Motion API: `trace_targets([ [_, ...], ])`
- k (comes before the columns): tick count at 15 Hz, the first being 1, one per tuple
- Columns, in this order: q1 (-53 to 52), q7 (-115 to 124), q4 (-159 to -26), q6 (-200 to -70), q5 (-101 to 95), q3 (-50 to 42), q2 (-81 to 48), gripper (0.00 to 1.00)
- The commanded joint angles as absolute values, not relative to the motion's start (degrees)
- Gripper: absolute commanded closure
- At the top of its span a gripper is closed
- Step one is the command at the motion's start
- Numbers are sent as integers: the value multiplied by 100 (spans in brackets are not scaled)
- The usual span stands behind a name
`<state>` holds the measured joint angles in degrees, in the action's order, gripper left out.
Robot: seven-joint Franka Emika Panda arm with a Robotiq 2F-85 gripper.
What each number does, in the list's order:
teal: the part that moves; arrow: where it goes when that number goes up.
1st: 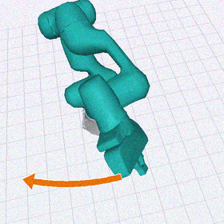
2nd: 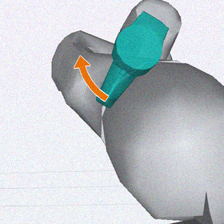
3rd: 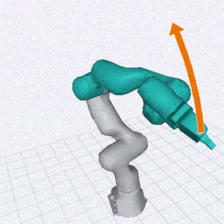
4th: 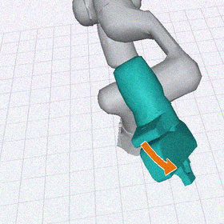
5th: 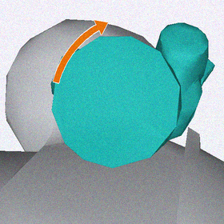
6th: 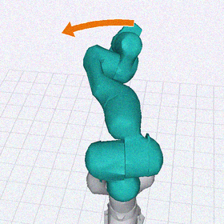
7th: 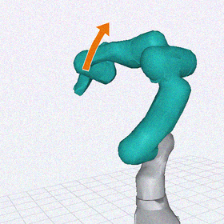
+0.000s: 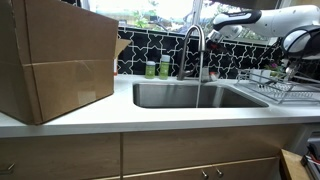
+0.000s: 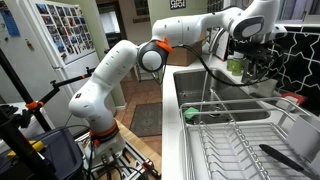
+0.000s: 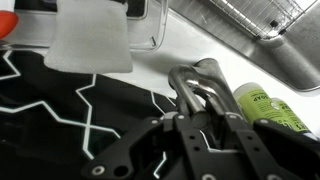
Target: Close the tap using the faucet, pick remove the blue sponge from the sink and use it to wipe the front edge of the sink
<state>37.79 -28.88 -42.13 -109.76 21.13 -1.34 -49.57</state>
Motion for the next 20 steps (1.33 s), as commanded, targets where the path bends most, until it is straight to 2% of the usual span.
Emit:
trace_targets([
  [1,3657,-3148,-4335,-10921,2458,265,-4674,94],
  [20,3402,-3071,-5045,-11431,2277,276,-4195,94],
])
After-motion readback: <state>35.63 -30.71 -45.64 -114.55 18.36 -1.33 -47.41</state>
